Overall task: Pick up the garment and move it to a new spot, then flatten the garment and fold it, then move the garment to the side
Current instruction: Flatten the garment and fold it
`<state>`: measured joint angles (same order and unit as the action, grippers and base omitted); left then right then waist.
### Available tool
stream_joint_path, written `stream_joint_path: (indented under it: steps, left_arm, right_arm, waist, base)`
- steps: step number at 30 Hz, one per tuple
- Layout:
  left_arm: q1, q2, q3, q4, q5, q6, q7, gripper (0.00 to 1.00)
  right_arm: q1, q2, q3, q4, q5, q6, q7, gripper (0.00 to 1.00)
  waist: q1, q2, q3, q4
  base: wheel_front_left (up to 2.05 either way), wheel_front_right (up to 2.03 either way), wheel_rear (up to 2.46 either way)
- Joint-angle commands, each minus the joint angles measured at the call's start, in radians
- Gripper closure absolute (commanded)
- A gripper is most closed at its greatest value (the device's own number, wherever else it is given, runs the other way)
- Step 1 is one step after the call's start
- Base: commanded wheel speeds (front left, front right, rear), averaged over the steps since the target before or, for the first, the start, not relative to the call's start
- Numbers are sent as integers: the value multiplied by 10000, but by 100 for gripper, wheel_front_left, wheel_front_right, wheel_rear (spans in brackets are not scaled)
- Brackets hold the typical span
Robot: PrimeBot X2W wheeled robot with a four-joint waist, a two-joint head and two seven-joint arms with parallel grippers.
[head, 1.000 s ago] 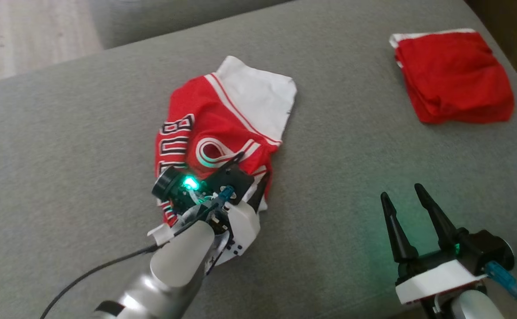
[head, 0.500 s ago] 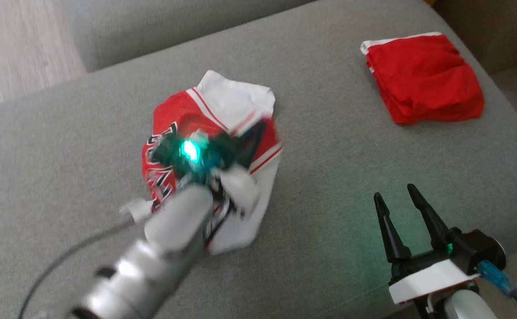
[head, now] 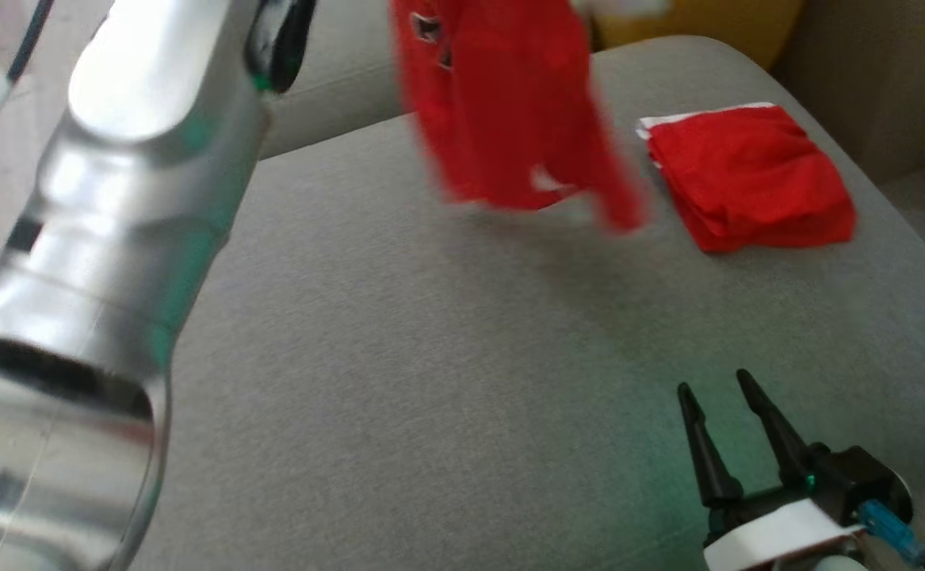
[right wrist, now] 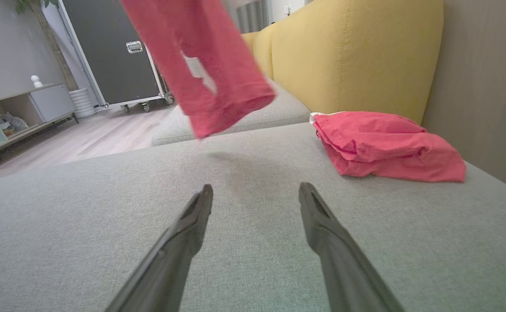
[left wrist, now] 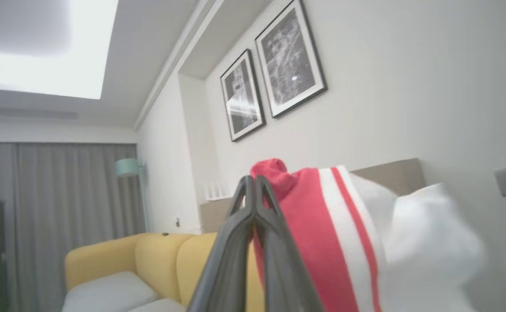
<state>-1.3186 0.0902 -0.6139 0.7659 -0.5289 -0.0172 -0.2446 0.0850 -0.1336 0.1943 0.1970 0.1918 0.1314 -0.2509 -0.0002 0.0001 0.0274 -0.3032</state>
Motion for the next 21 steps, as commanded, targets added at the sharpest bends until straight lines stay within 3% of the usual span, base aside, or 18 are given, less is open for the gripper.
stream_joint_path:
  steps: [1, 4, 9, 10, 11, 20, 21]
  left_arm:
    - [466, 607, 317, -71, -130, 89, -64, 100]
    - [2084, 867, 543, -172, -491, 220, -113, 100]
    - [6159, 1136, 1198, -764, -1292, 467, -163, 100]
    - [6159, 1136, 1198, -764, -1292, 467, -163, 100]
    - [7538, 1226, 1384, -1118, -1169, 539, -167, 100]
    - [9798, 1430, 2507, -1955, -154, 616, -170, 100]
    - [9929, 1417, 2654, -2064, -22, 661, -170, 51]
  right_arm:
    - [-161, -16, 103, -358, -69, -7, -109, 0]
    - [-66, -16, 49, -389, -92, -7, -109, 0]
    - [108, -14, -176, -459, -137, -7, -109, 0]
    - [108, -14, -176, -459, -137, -7, -109, 0]
    - [169, -55, -251, -477, -142, -7, -109, 0]
    - [84, -218, -5, -429, -143, -7, -109, 0]
    - [92, -226, 38, -417, -140, -7, -109, 0]
  waist:
    - [2, -1, -99, 374]
    - [2, -1, -159, 772]
    - [2, -1, -144, 1433]
    - [2, -1, -144, 1433]
    - [2, -1, -84, 1736]
    - [2, -1, -62, 2146]
    - [2, -1, -75, 2161]
  base:
    - [0, 0, 0]
    - [0, 0, 0]
    - [0, 0, 0]
    - [0, 0, 0]
    - [0, 0, 0]
    - [0, 0, 0]
    - [0, 0, 0]
